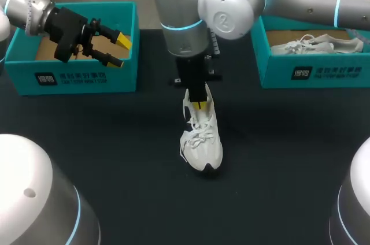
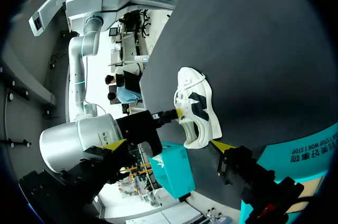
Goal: Take the shoe out of the shoebox, open the shoe tongue, remove and reinsert the insole, then place the shoe into the shoebox
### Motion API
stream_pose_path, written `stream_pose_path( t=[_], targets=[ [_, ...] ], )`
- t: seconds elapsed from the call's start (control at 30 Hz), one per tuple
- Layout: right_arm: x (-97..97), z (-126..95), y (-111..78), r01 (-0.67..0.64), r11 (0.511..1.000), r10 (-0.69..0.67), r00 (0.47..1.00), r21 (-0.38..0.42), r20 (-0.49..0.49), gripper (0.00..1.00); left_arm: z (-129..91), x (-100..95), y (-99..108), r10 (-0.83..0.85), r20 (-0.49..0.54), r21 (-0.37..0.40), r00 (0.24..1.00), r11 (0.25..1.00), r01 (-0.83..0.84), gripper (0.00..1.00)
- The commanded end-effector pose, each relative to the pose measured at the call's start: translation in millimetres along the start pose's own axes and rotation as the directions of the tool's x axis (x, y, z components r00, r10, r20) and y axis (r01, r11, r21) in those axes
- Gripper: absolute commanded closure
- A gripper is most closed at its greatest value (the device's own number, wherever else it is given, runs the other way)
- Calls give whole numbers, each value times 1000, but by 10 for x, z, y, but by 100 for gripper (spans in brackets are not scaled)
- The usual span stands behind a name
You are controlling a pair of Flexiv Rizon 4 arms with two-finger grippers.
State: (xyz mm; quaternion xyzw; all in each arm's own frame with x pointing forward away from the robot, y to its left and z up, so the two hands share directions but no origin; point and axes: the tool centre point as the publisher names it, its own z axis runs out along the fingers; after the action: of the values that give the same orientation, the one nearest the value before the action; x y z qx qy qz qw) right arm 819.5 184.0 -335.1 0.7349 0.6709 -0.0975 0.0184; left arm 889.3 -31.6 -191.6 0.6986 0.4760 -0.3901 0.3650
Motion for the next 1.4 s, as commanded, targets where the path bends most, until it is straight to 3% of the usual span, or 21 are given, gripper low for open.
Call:
stream_pose_path(
  t=[0.03, 0.33, 0.47, 0.63, 0.8, 0.9, 1.07, 1.1, 1.4],
  targets=[
    [45, 53, 100, -4, 1000, 4, 1000, 11, 1, 100, -3, 3, 8, 1, -2, 3, 1000, 1000, -1, 0],
    [-42, -146, 77, 4, 999, -5, 1000, -41, -30, 100, -3, 3, 8, 1, -2, 3, 1000, 1000, -1, 0],
    [-78, -208, 92, 111, 989, -121, 987, -102, -102, 100, -3, 3, 8, 1, -2, 3, 1000, 1000, -1, 0],
    [-35, -282, 70, 359, 910, -385, 918, -210, -99, 100, -3, 3, 8, 1, -2, 3, 1000, 1000, -1, 0],
    [18, -338, 51, 542, 787, -566, 824, -297, 3, 100, -3, 3, 8, 1, -2, 3, 1000, 1000, -1, 0],
    [44, -370, 4, 647, 687, -670, 740, -330, 55, 100, -3, 3, 8, 1, -2, 3, 1000, 1000, -1, 0],
    [81, -373, -28, 740, 594, -756, 647, -315, 95, 100, -3, 3, 8, 1, -2, 3, 1000, 1000, -1, 0],
    [110, -361, 2, 703, 650, -709, 697, -287, 102, 100, -3, 3, 8, 1, -2, 3, 1000, 1000, -1, 0],
    [110, -361, 2, 703, 650, -709, 697, -287, 102, 100, -3, 3, 8, 1, -2, 3, 1000, 1000, -1, 0]
  ],
)
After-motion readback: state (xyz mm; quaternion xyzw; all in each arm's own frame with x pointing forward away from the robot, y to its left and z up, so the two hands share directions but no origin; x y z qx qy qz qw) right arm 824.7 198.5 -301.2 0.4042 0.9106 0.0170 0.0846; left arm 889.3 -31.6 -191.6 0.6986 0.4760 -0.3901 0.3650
